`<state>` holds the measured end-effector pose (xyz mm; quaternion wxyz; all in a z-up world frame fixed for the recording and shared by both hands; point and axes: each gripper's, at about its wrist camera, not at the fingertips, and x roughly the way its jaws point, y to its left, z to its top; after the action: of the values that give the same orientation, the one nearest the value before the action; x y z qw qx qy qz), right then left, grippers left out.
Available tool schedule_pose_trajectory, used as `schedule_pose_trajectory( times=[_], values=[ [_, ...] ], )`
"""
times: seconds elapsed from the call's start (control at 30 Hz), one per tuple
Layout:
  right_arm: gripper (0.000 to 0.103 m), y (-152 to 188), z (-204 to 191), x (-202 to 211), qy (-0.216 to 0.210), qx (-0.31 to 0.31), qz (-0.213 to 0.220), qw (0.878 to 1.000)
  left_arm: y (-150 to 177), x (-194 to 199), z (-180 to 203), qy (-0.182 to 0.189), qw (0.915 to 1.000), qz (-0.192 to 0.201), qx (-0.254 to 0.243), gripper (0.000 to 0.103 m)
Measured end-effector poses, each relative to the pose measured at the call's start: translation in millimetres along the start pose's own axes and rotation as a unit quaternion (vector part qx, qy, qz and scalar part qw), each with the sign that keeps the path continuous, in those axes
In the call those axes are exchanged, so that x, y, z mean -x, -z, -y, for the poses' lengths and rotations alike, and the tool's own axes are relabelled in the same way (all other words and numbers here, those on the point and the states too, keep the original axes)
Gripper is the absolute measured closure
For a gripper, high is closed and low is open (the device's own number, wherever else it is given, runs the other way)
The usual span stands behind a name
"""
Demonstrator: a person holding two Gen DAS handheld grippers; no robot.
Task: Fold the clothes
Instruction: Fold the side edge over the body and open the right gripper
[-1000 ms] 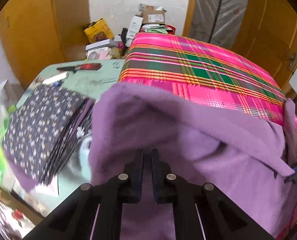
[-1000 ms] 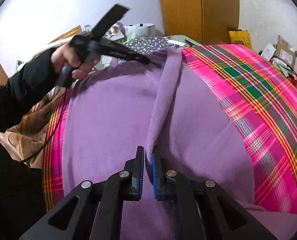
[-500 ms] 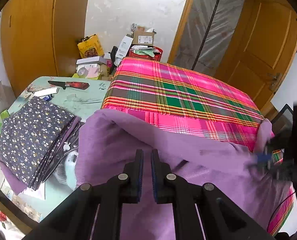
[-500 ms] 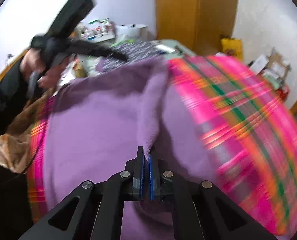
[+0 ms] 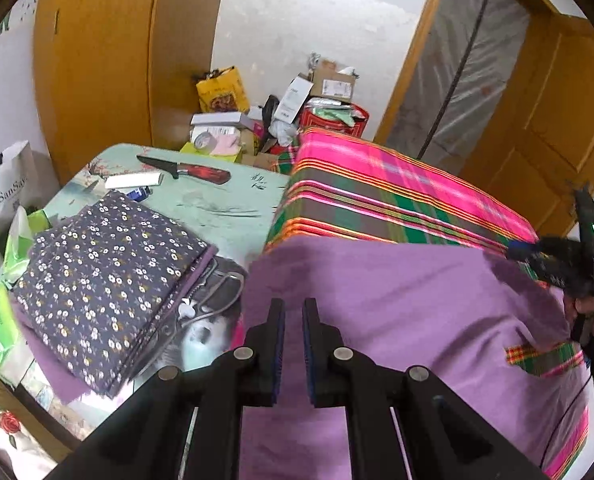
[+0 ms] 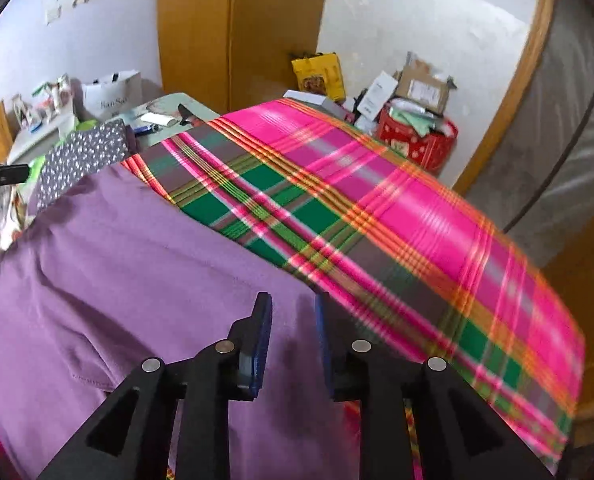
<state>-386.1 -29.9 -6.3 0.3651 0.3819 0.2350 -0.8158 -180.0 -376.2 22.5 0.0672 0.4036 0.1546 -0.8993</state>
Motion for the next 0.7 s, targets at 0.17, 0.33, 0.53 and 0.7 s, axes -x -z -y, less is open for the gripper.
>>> schedule_pose_trajectory(
  times=[0.17,0.33,0.53,0.7],
  values=[
    [0.079,8.1,18.6,-5.0,-0.019,-0.030,-0.001,0.999,-26.6,-38.4,-18.4,0.006,0.9997,-0.022,0.009,0.081],
    [0.078,9.2,31.4,-12.9,-0.046,-0.038,-0.003,0.998,-44.2,-78.4,-22.6,0.017,0.9986,-0.049,-0.004,0.076],
    [0.078,17.7,34.6,-25.6,-0.072,-0.019,-0.019,0.997,-48.9,-111.5,-11.0,0.023,0.9963,-0.062,-0.054,0.074],
    [0.078,21.5,34.1,-35.3,-0.084,-0.003,-0.026,0.996,-49.1,-117.8,-6.4,0.040,0.9946,-0.059,-0.076,0.072]
  ],
)
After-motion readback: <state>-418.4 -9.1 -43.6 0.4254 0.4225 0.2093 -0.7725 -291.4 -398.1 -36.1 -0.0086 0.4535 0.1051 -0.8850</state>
